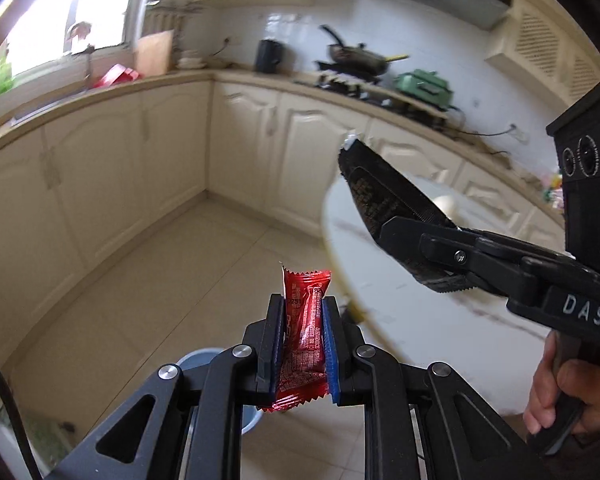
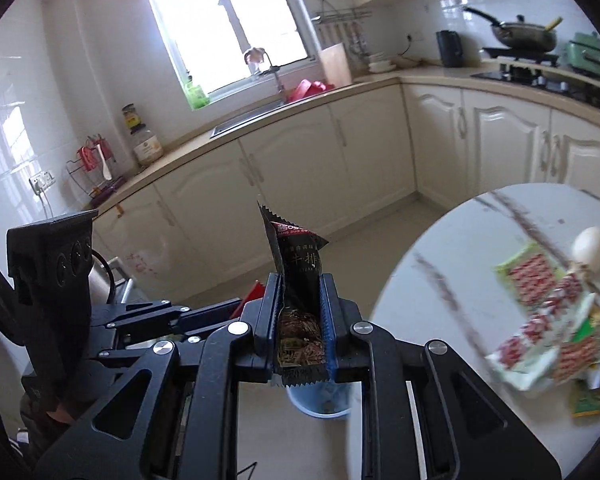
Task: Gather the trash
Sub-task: 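Carry both wrappers over the blue bucket and open both grippers, then move both tools back toward the table, then grasp the white rice bag with the left gripper while the right gripper grasps the green packet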
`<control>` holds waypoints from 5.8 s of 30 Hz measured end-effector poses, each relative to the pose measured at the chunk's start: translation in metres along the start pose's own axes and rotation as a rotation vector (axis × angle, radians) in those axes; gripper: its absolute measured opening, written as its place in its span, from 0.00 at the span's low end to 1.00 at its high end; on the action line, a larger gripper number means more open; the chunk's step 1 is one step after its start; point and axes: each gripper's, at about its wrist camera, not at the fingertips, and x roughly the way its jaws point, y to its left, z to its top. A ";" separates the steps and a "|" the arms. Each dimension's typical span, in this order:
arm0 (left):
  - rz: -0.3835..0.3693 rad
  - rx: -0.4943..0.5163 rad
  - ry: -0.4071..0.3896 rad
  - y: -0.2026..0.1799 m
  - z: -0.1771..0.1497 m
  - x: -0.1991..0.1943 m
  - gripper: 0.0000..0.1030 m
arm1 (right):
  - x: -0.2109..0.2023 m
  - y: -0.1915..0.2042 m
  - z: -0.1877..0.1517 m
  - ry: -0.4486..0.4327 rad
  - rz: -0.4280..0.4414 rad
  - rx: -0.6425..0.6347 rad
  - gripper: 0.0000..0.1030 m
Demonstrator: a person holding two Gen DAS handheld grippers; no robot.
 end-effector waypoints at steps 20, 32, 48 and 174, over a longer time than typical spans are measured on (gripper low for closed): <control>0.082 -0.218 0.354 0.141 -0.028 0.201 0.21 | 0.287 -0.049 -0.098 0.391 -0.052 0.190 0.42; 0.202 -0.244 0.264 0.132 -0.016 0.173 0.55 | 0.260 -0.036 -0.078 0.331 -0.085 0.150 0.47; 0.408 -0.079 -0.250 -0.043 0.039 -0.065 0.90 | -0.011 0.078 -0.014 -0.110 -0.089 -0.047 0.83; -0.092 0.253 0.021 -0.168 0.033 0.119 0.03 | -0.084 -0.193 -0.039 0.015 -0.517 0.230 1.00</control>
